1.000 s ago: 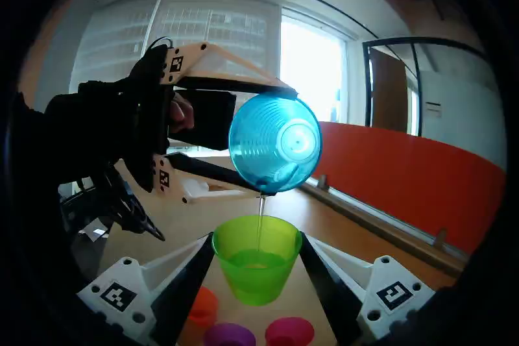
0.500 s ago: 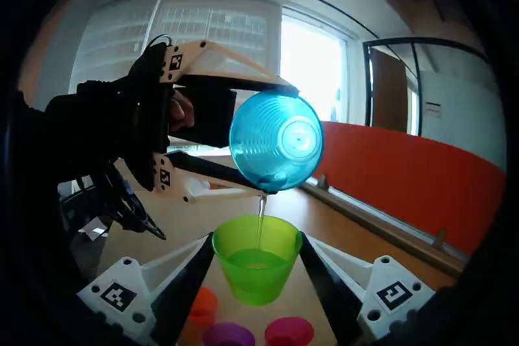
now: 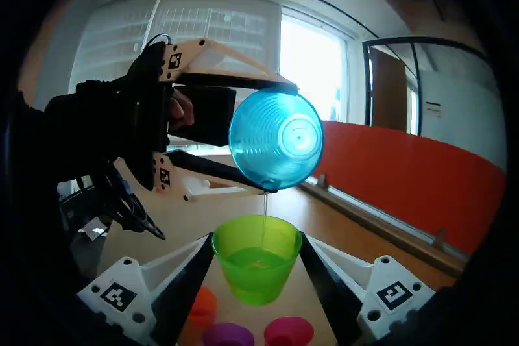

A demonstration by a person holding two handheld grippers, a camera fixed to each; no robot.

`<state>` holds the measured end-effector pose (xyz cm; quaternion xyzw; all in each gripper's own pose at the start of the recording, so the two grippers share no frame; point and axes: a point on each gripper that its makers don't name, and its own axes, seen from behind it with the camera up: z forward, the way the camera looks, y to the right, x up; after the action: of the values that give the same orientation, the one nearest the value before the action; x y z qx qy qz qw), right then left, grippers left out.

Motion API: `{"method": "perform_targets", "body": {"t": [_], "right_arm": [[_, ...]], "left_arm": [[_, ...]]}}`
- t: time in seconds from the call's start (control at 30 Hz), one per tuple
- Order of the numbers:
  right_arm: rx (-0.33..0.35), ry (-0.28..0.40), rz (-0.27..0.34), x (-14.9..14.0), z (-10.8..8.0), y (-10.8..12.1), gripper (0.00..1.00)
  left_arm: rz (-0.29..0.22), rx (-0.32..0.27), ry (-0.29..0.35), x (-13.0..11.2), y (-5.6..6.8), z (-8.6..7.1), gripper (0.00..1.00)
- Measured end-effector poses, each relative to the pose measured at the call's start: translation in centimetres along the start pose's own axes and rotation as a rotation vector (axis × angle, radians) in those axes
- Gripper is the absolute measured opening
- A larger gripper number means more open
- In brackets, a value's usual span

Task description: Pour water

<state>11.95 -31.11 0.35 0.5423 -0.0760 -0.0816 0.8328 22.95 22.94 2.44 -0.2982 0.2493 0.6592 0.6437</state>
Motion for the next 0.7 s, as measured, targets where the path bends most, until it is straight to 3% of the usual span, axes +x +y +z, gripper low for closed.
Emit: {"method": "perform_targets", "body": {"t": [0.3, 0.7], "right_arm": [[-0.004, 0.000, 0.000, -0.05, -0.06, 0.10, 0.94], [-0.005, -0.001, 0.000, 0.00, -0.08, 0.18, 0.94]], "left_arm": [[0.007, -0.005, 0.001, 0.48, 0.81, -0.20, 0.89], [0.000, -0.004, 0.004, 0.34, 0.44, 0.17, 0.89]]}}
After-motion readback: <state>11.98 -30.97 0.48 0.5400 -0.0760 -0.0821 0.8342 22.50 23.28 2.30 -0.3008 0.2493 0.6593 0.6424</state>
